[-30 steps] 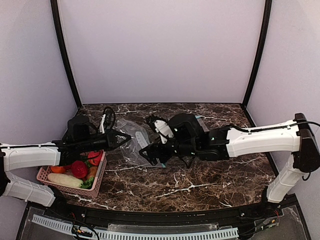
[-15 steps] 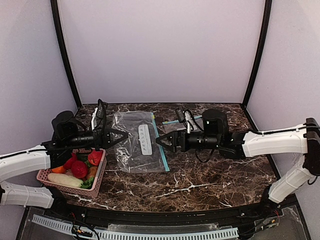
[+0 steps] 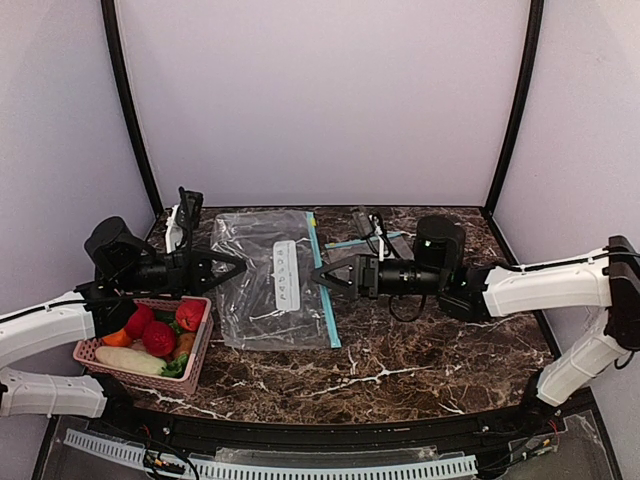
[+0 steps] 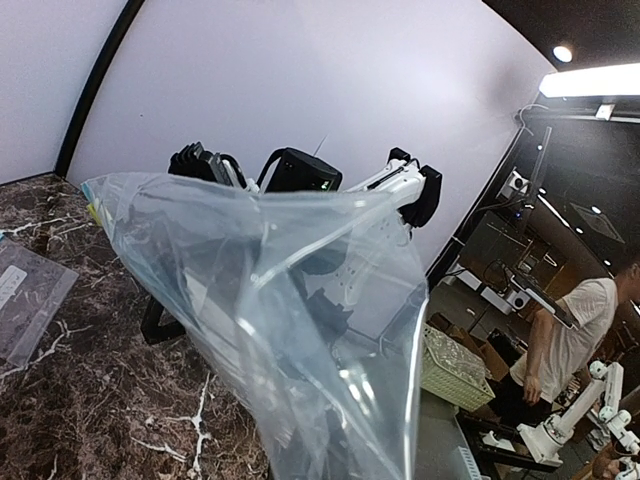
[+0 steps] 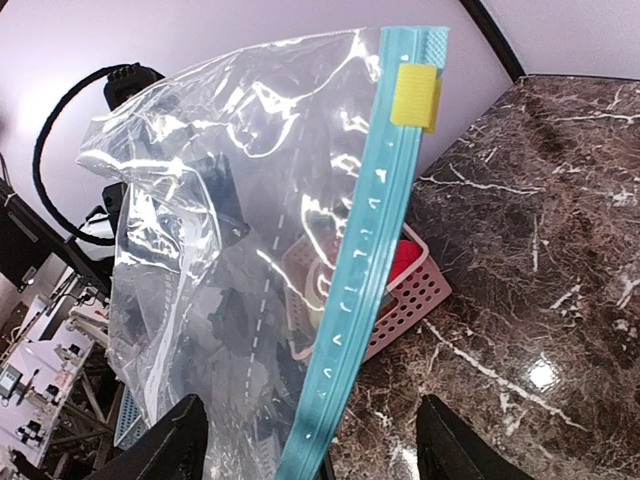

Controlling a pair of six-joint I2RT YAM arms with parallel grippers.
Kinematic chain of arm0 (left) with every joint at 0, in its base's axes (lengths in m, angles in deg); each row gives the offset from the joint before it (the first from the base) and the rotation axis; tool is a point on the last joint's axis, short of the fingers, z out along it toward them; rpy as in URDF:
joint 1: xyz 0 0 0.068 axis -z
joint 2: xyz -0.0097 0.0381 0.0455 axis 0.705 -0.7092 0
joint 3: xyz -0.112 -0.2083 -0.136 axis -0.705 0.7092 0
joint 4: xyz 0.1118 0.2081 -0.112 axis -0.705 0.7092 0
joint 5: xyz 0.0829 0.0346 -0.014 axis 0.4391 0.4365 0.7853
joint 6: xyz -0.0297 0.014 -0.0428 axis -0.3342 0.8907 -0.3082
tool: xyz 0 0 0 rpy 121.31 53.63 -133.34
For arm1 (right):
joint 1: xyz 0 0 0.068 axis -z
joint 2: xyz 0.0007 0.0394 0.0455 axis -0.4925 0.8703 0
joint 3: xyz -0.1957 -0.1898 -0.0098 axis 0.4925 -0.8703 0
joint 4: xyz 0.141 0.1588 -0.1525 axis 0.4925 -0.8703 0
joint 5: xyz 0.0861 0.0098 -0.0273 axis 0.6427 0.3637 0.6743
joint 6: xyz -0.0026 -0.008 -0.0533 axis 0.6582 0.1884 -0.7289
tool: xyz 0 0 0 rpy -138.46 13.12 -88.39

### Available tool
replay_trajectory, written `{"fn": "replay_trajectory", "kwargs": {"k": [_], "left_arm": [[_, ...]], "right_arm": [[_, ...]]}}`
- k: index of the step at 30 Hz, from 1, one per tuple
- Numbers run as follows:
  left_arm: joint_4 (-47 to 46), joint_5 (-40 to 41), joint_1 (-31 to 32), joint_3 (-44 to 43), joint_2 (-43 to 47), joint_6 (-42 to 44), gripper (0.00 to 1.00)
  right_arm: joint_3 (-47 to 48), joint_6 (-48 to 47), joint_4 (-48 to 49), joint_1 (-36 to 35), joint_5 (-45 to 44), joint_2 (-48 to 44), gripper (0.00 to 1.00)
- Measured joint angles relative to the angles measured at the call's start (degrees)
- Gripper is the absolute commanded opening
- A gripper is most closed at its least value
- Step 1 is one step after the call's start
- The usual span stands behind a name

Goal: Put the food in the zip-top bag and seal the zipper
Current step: Pass from the left arm to the right

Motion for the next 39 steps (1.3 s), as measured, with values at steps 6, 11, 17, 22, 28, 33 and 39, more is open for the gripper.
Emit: {"fn": "replay_trajectory", "kwargs": {"k": [6, 11, 17, 22, 28, 33, 39], "left_arm": [[-0.2, -0.72, 0.0, -0.04, 0.13, -0.39, 0.01], [-0.04, -0.79, 0.0, -0.04, 0.13, -0.35, 0.04], [2.45, 0.42, 0.0, -0.07, -0.33, 0.57, 0.43], [6.56, 2.73, 0.0, -0.11, -0.42, 1.86, 0.59], [11.26, 5.42, 0.0, -0.11, -0.22, 3.43, 0.89], [19.37, 9.64, 0.0, -1.03, 1.2, 6.73, 0.99], [30.64, 14.62, -0.92, -4.28, 3.19, 12.26, 0.99]], "right_arm": [[0.02, 1.88, 5.2, 0.0, 4.81, 1.62, 0.47], [0.17, 2.01, 6.69, 0.0, 7.63, 2.21, 0.17], [0.28, 0.63, 5.73, 0.0, 7.8, 2.1, 0.0], [0.28, -0.79, 3.65, 0.0, 6.84, 0.92, 0.0], [0.26, -2.91, 0.94, 0.0, 4.85, -1.42, 0.0], [0.26, -5.86, -4.2, 0.0, 2.45, -3.91, 0.0], [0.48, -9.79, -12.28, 0.0, -0.98, -6.25, 0.0]]}}
